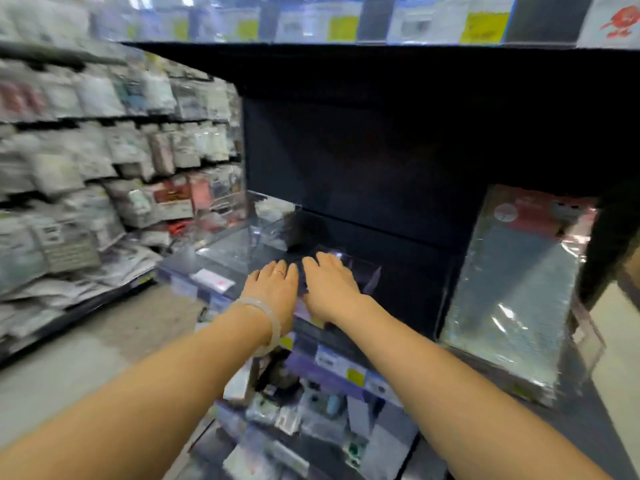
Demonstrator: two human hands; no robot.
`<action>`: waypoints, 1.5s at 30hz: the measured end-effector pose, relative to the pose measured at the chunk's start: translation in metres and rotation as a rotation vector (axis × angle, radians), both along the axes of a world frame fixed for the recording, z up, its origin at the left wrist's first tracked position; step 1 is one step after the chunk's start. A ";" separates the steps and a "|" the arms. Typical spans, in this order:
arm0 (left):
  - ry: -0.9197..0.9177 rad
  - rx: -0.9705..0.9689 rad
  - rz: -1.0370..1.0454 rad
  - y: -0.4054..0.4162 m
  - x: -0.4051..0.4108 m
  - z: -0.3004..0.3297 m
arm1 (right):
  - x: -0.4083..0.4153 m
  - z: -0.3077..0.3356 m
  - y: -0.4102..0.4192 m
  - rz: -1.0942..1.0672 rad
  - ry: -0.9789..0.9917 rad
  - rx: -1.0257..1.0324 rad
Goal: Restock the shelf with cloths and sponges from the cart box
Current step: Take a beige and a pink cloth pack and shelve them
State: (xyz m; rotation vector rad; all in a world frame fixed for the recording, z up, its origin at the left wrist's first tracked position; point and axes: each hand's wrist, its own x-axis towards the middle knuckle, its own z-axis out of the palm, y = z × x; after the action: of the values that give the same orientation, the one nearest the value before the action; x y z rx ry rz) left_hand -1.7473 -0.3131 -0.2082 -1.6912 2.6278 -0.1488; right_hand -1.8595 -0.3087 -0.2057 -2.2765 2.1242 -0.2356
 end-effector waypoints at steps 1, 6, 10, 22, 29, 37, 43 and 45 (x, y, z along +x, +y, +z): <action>-0.001 -0.011 0.047 0.000 0.022 -0.002 | 0.022 -0.003 -0.004 0.048 0.002 0.008; 0.003 0.033 0.276 -0.003 0.125 -0.011 | 0.121 -0.012 -0.023 0.243 0.023 0.049; 0.019 0.090 0.386 -0.015 0.195 -0.024 | 0.195 -0.025 -0.044 0.360 0.057 0.118; -0.032 0.173 0.520 -0.130 0.405 -0.054 | 0.407 -0.070 -0.179 0.402 0.075 0.240; -0.028 0.239 0.520 -0.208 0.481 -0.072 | 0.463 -0.086 -0.255 0.341 0.058 0.281; -0.024 0.272 0.463 -0.317 0.521 -0.097 | 0.499 -0.113 -0.375 0.258 0.092 0.355; -0.091 0.338 0.419 -0.434 0.540 -0.100 | 0.531 -0.122 -0.491 0.245 0.051 0.391; -0.106 0.348 0.379 -0.473 0.539 -0.097 | 0.531 -0.122 -0.526 0.215 0.036 0.396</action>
State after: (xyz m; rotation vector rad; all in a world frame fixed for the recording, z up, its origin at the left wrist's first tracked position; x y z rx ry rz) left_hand -1.2084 -0.7862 -0.3051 -1.9392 2.0588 0.2044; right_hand -1.3285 -0.8351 -0.3272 -2.2505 1.7256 0.2132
